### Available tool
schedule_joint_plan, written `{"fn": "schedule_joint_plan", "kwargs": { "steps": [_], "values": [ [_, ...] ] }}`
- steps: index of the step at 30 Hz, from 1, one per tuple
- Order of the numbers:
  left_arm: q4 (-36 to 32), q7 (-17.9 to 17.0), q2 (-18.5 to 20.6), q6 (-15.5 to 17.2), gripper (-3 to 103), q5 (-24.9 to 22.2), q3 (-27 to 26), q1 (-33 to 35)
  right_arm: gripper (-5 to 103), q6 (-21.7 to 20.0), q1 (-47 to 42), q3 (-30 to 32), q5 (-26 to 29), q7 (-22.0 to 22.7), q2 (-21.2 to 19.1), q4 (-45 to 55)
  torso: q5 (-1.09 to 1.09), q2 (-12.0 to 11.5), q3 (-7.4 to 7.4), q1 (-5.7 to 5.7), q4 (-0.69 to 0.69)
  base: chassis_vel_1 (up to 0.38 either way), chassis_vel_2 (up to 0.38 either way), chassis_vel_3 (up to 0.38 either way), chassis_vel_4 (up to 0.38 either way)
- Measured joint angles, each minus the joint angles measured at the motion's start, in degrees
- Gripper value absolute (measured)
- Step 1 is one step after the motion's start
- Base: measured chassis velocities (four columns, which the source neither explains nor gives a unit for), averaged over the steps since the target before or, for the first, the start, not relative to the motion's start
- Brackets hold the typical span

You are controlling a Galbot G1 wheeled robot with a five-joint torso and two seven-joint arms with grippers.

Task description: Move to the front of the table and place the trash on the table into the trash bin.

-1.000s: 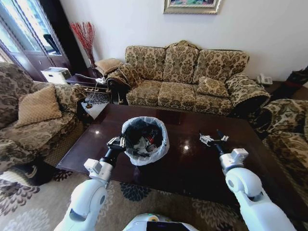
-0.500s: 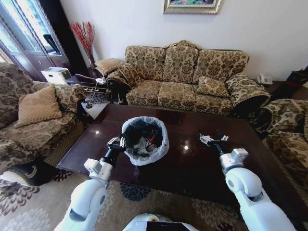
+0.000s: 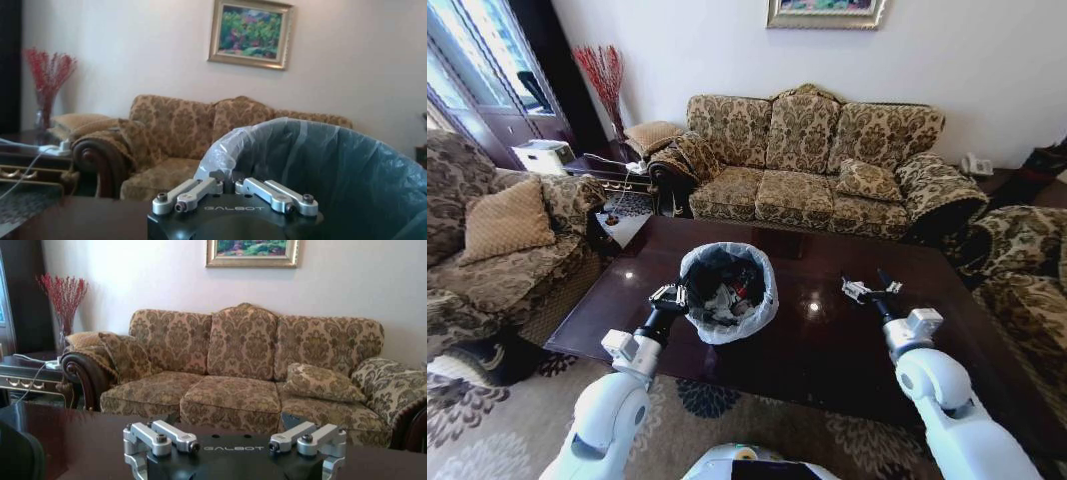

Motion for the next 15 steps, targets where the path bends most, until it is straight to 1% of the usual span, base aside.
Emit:
{"fn": "schedule_joint_plan", "kwargs": {
  "steps": [2, 3, 4, 5, 6, 7, 8, 9, 11, 13, 15],
  "values": [
    [1.7, 3.3, 0.8, -4.3, 3, -0.6, 0.8, -0.4, 100, 0.3, 0.0, -0.2, -2.7, 1.0, 1.1, -0.1, -0.01, 0.0, 0.0, 0.0, 0.0, 0.0, 0.0, 0.0, 0.0],
    [1.7, 3.3, 0.8, -4.3, 3, -0.6, 0.8, -0.4, 100, 0.3, 0.0, -0.2, -2.7, 1.0, 1.1, -0.1, -0.01, 0.0, 0.0, 0.0, 0.0, 0.0, 0.0, 0.0, 0.0],
    [2.7, 5.3, 1.2, -6.8, 3, -1.0, 1.3, -0.6, 100, 0.7, 0.0, -0.4, -5.8, 2.1, 2.4, -0.3, -0.01, 0.0, 0.0, 0.0, -0.02, 0.0, 0.0, 0.0, 0.0],
    [2.7, 5.4, 1.3, -7.0, 3, -1.0, 1.4, -0.6, 100, 0.8, 0.0, -0.4, -6.3, 2.3, 2.7, -0.3, -0.01, 0.0, 0.0, 0.0, -0.03, 0.0, 0.0, 0.0, 0.0],
    [3.0, 6.2, 1.4, -7.9, 3, -1.0, 1.5, -0.6, 100, 1.0, -0.1, -0.6, -8.1, 2.9, 3.4, -0.4, 0.0, 0.0, 0.0, 0.0, -0.03, 0.0, 0.0, 0.0, 0.0],
    [4.1, 8.8, 1.6, -10.3, 3, 0.0, 1.7, -0.6, 100, 2.1, -0.1, -0.3, -9.0, 2.2, 4.6, -0.8, 0.02, 0.0, 0.0, 0.0, -0.02, 0.0, 0.0, 0.0, 0.0],
    [4.1, 8.8, 1.6, -10.3, 3, 0.0, 1.7, -0.6, 100, 2.1, -0.1, -0.3, -9.0, 2.2, 4.6, -0.8, 0.02, 0.0, 0.0, 0.0, -0.02, 0.0, 0.0, 0.0, 0.0],
    [4.6, 9.3, 1.6, -10.7, 3, -0.1, 1.7, -0.7, 100, 2.6, -0.2, 0.0, -8.9, 1.4, 4.9, -0.9, -0.03, 0.0, 0.0, 0.0, -0.02, 0.0, 0.0, 0.0, 0.0],
    [4.7, 8.9, 1.7, -10.7, 3, -1.2, 1.8, -0.9, 100, 2.9, -0.4, 0.0, -8.9, 0.8, 5.2, -0.9, 0.0, 0.0, 0.0, 0.0, -0.02, 0.0, 0.0, 0.0, 0.0],
    [4.7, 9.3, 1.8, -10.7, 3, -1.3, 1.7, -0.9, 100, 3.0, -0.4, -0.1, -8.9, 0.7, 5.3, -0.9, 0.0, 0.0, 0.0, 0.0, -0.02, 0.0, 0.0, 0.0, 0.0],
    [4.9, 11.2, 2.0, -11.3, 3, -0.8, 1.4, -0.8, 100, 3.0, -0.2, -0.3, -8.9, 0.5, 5.5, -0.9, 0.0, 0.0, 0.0, 0.0, -0.01, 0.0, 0.0, 0.0, 0.0]
  ]
}}
